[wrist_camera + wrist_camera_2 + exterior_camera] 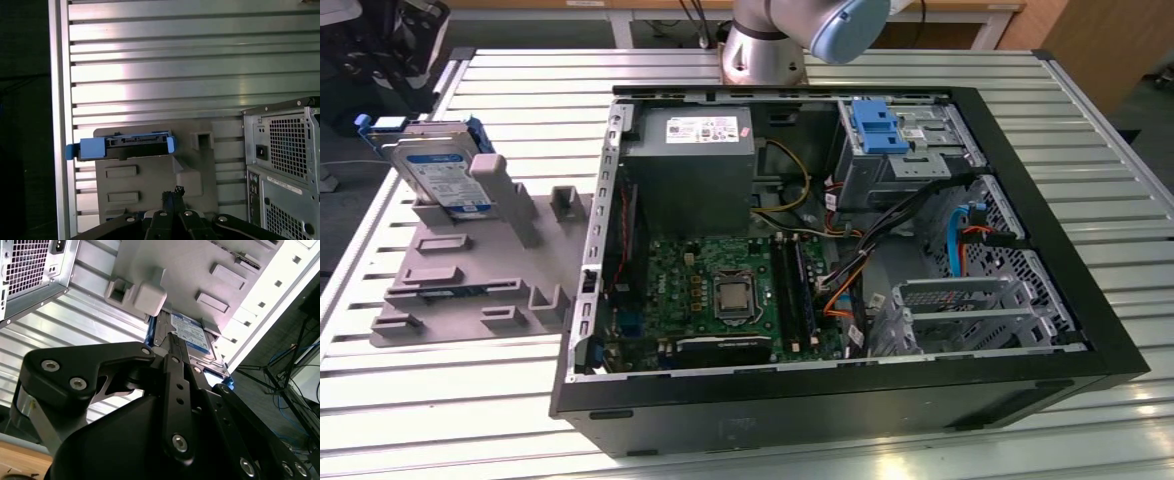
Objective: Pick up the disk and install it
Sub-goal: 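Reach for the disk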
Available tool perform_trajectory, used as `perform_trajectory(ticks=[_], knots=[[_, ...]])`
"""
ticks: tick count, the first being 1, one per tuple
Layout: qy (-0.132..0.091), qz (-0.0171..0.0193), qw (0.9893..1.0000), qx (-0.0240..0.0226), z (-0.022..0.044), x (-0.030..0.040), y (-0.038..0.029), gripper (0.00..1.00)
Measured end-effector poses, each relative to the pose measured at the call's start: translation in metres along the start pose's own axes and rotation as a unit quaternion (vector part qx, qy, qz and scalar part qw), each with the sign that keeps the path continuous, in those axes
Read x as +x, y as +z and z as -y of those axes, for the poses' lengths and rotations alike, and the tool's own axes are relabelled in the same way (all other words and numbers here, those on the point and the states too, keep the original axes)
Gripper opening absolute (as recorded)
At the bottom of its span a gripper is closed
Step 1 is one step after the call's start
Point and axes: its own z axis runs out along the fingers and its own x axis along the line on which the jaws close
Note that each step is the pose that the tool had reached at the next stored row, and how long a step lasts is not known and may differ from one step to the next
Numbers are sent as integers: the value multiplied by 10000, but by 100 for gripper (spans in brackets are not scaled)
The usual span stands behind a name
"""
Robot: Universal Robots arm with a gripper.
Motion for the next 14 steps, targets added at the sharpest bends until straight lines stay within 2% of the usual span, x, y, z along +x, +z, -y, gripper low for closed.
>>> perform_trajectory(ticks=[14], knots=[[0, 0, 10000, 0, -19, 25, 2, 11]])
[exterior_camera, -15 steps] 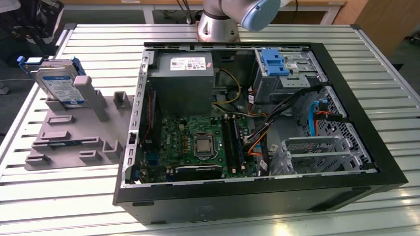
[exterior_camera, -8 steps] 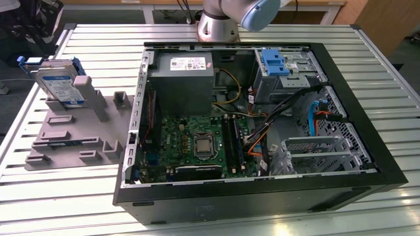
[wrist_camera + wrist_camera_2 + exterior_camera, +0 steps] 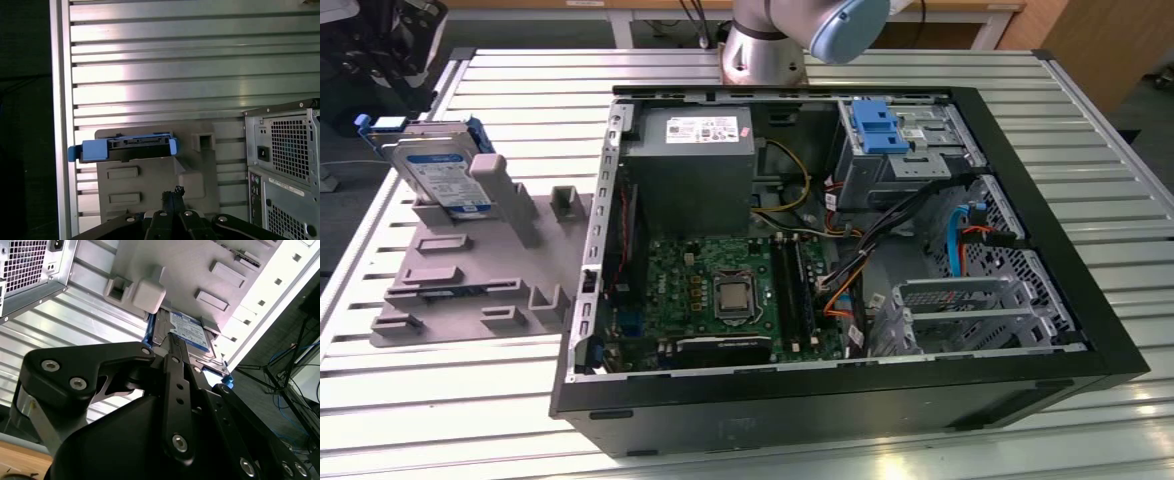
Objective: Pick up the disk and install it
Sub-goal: 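Reach for the disk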
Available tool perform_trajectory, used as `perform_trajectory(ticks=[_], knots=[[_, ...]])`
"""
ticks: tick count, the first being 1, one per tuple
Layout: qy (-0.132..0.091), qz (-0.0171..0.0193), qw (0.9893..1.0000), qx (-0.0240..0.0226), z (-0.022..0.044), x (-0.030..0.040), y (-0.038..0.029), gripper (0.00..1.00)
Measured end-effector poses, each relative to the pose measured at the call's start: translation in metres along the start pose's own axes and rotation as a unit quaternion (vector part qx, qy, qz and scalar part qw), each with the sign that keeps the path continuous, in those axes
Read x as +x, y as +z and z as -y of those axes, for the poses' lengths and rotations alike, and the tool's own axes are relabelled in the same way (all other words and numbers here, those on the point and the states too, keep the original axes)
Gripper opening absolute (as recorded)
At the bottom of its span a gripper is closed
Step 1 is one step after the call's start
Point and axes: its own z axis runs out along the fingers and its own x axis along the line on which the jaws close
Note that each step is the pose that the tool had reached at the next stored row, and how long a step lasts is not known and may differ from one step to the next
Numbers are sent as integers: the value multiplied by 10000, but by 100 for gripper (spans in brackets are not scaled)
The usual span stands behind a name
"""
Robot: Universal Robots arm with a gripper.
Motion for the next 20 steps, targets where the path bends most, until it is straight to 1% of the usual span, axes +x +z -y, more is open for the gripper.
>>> perform_trajectory(ticks=[20], knots=[[0, 0, 10000, 0, 3, 50, 4, 11]])
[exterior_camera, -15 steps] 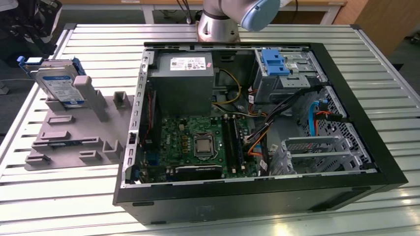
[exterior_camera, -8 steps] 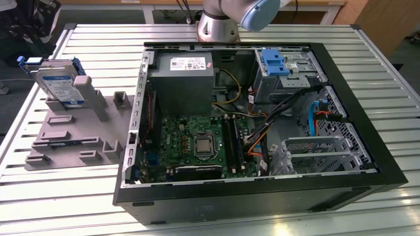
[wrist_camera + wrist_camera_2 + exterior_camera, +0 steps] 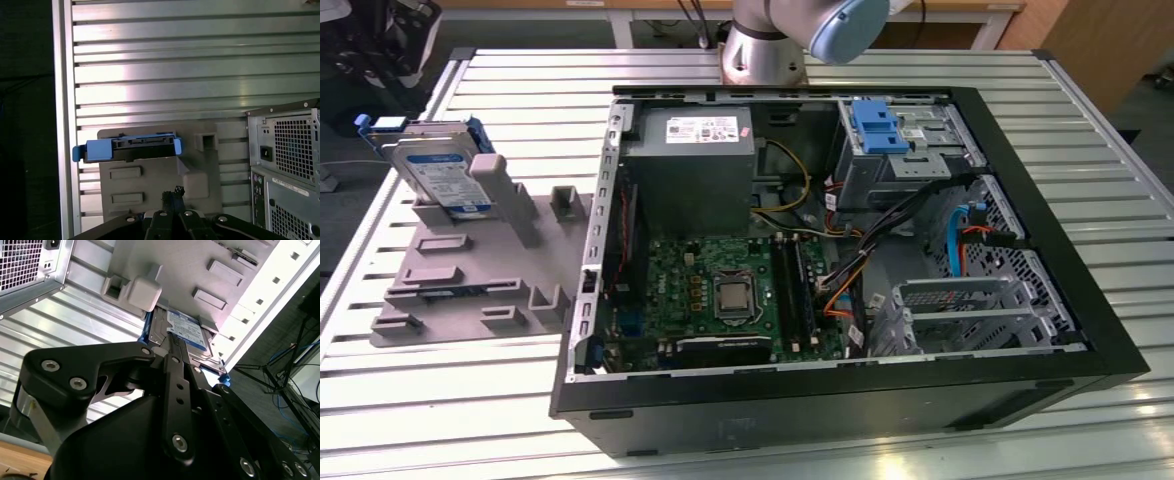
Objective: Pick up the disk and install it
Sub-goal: 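Reach for the disk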
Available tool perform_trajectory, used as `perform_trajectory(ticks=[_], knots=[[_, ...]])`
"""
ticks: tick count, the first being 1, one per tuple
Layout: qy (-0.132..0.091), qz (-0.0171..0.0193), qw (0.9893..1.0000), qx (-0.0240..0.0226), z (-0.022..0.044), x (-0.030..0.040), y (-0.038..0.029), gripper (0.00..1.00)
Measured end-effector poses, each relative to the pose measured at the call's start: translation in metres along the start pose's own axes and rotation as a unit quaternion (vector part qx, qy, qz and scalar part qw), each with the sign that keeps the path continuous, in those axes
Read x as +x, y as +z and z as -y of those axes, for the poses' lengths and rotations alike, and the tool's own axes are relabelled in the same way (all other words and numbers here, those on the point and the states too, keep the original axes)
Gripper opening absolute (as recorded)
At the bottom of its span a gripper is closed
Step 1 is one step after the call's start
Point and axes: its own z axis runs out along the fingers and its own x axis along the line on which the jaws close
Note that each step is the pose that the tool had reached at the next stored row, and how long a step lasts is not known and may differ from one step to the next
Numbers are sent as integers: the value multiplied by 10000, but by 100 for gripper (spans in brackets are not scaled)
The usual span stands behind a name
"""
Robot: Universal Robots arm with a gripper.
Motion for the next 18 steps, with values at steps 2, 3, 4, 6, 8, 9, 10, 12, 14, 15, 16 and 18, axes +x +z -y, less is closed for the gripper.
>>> perform_trajectory(ticks=[2, 3, 4, 6, 8, 9, 10, 12, 14, 15, 16, 18], knots=[[0, 0, 10000, 0, 0, 8, 0, 11], [1, 0, 10000, 0, 0, 14, 1, 11], [1, 0, 10000, 0, -1, 25, 1, 11], [0, 0, 10000, 0, -11, 57, 2, 11], [1, 0, 10000, 0, -41, 111, 3, 11], [0, 0, 10000, 0, -54, 145, 4, 11], [0, 0, 10000, 0, -65, 181, 5, 11], [0, 1, 10000, 0, -85, 260, 8, 11], [1, 0, 10000, 0, -112, 337, 17, 11], [0, 0, 10000, 0, -127, 376, 22, 11], [0, 0, 10000, 0, -142, 414, 28, 11], [1, 0, 10000, 0, -172, 490, 41, 11]])
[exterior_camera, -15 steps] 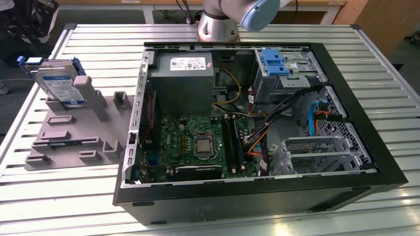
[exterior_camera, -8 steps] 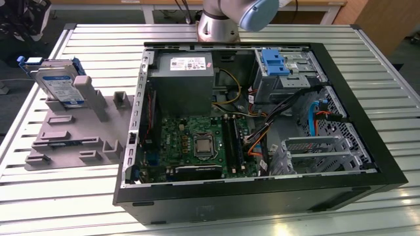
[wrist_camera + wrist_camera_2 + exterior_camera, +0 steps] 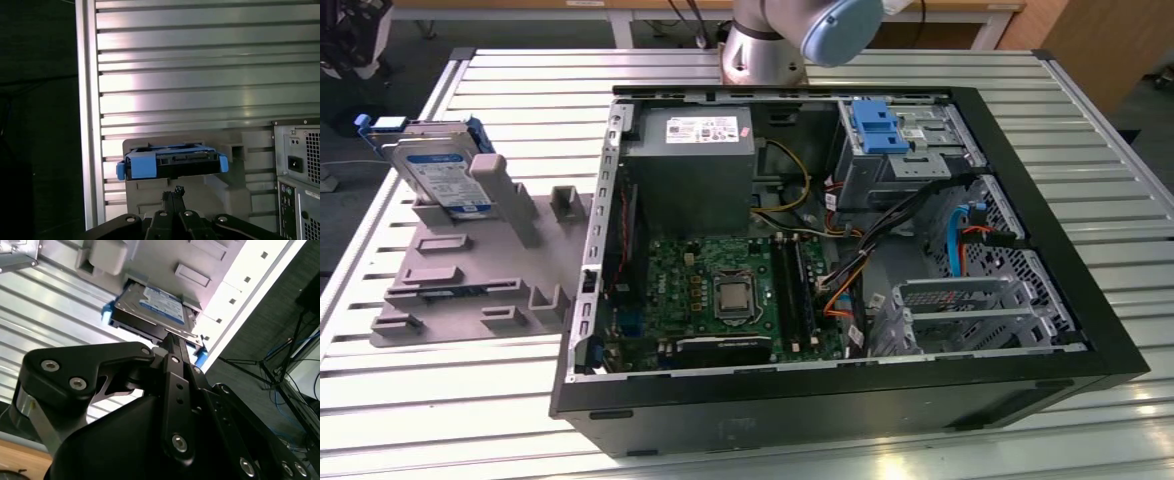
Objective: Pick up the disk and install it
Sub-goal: 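Reach for the disk, then pick up the disk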
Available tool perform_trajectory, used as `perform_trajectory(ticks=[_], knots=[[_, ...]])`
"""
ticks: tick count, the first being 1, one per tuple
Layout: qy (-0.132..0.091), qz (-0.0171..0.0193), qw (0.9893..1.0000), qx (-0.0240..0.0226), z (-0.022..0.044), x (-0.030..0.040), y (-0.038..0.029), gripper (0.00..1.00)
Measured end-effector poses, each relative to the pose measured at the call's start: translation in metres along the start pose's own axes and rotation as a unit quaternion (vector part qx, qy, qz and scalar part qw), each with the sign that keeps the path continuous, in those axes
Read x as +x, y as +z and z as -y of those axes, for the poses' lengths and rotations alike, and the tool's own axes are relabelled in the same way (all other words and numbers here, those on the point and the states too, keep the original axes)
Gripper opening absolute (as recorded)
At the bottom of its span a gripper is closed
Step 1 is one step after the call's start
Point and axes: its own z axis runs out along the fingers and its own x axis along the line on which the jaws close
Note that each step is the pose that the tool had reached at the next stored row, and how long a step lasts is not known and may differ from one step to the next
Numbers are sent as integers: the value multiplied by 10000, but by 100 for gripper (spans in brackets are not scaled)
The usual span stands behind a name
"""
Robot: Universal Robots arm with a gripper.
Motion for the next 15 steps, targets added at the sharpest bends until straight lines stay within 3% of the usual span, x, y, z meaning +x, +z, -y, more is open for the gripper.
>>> perform_trajectory(ticks=[3, 15], knots=[[0, -1, 10000, 0, -33, 92, 11, 11], [0, 0, 10000, 0, -39, 95, 12, 11]])
